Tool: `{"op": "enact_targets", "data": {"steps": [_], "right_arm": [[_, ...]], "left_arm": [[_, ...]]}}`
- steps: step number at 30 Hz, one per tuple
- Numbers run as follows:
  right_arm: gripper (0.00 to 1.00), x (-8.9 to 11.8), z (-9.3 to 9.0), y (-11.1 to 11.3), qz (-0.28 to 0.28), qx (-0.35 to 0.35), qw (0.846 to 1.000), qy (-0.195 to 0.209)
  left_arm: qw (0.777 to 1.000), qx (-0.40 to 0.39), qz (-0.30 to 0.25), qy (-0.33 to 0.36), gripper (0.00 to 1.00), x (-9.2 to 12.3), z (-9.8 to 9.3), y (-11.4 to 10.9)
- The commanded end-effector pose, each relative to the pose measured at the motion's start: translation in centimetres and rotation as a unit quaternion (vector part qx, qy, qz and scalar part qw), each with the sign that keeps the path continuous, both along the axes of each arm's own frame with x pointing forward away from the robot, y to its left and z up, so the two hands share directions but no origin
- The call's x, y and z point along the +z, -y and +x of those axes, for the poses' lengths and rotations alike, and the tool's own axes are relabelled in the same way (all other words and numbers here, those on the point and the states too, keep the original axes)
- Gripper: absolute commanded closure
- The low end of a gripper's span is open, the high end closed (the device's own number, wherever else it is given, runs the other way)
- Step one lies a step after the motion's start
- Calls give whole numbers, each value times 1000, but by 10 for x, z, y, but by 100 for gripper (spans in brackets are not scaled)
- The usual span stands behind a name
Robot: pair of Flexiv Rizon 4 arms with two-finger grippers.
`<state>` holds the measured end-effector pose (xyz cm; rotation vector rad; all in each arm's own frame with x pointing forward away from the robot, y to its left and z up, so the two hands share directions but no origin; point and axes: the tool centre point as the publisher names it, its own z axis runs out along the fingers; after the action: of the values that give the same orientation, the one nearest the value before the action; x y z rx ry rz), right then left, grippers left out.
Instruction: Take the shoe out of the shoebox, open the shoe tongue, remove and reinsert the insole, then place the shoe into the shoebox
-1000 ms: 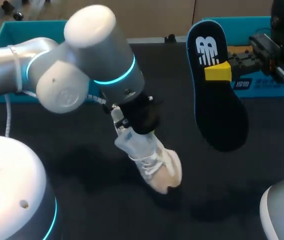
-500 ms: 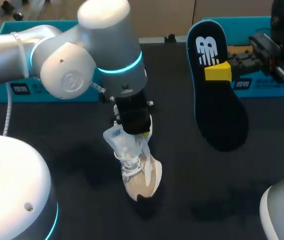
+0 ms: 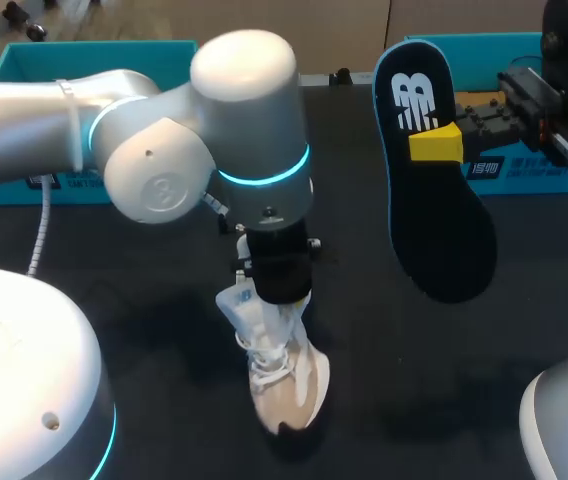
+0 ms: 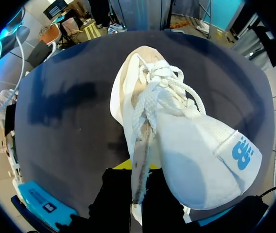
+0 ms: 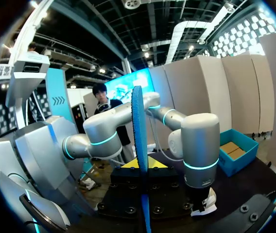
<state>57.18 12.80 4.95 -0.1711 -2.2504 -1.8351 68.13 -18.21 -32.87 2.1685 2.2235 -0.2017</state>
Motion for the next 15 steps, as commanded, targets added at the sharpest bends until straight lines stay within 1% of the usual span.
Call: {"op": "enact_targets", "data": {"steps": [1, 11, 15], "right_arm": [[100, 1, 3, -2, -2, 2, 1000, -1], [100, 1, 3, -2, -2, 2, 1000, -1], [100, 1, 3, -2, -2, 2, 1000, -1]], "left_arm": [[1000, -12, 15, -7, 100, -5, -3, 6], [999, -12, 31, 4, 100, -23, -7, 21], [999, -17, 40, 4, 100, -34, -9, 28]]}}
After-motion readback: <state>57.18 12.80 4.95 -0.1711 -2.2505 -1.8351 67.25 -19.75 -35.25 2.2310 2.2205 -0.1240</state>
